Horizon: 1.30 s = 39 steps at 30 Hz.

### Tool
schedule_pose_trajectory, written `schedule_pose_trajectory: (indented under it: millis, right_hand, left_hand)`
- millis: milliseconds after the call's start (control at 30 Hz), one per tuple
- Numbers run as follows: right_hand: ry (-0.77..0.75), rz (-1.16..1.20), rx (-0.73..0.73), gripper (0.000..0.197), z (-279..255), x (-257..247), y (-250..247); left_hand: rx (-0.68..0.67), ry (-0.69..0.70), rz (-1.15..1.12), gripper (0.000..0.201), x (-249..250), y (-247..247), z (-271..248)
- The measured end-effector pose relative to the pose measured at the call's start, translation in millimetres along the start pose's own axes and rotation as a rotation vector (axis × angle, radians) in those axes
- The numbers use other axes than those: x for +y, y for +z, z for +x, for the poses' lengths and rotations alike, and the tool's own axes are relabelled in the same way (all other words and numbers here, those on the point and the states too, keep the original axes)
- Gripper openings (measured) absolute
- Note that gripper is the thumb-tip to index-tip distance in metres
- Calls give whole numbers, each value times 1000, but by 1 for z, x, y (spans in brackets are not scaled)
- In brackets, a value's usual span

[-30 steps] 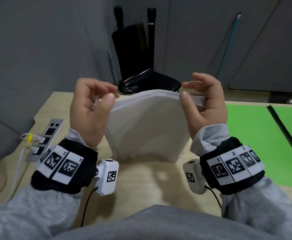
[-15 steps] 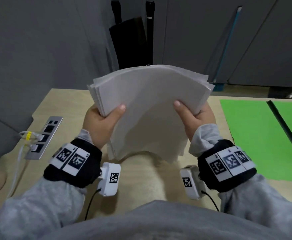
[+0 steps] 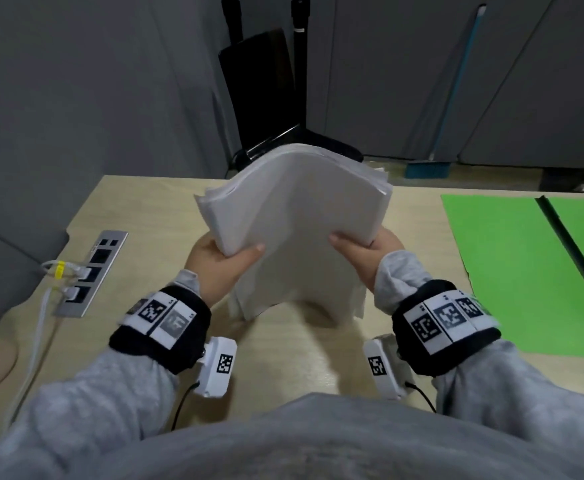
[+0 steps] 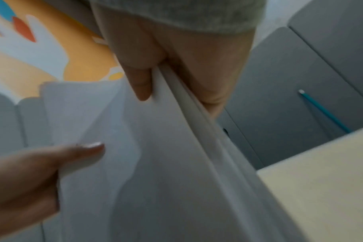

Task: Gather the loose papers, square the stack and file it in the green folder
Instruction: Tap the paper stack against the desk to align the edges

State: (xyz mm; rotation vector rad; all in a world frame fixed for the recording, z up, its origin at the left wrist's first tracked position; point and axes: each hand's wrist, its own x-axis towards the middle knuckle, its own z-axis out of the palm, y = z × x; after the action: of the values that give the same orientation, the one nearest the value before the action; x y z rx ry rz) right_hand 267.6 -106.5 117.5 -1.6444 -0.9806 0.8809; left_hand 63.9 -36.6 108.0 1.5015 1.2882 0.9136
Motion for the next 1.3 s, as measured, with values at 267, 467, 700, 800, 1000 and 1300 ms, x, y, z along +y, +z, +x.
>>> schedule_pose_trajectory:
  millis: [267, 467, 700, 800, 1000, 1300]
  right_hand:
    - [-211, 246, 147, 44, -4, 2, -4]
    - [-92, 45, 123, 28, -1, 11, 0]
    - [-330, -289, 362, 94, 14, 2, -20]
    - [-550, -532, 188, 81, 12, -5, -17]
    - [-172, -77, -47, 19, 3, -2, -7]
    - [21, 184, 19, 7, 5, 22, -26]
  left_hand:
    - [-87, 103, -154, 40, 6, -8, -3]
    - [-38, -38, 280, 27, -7, 2, 4]
    - [-107, 336, 536, 33, 32, -23, 12]
    - [-303, 517, 736, 45, 38, -21, 10]
    - [0, 570, 593, 38, 13, -17, 23]
    - [259, -94, 18, 102, -41, -62, 37]
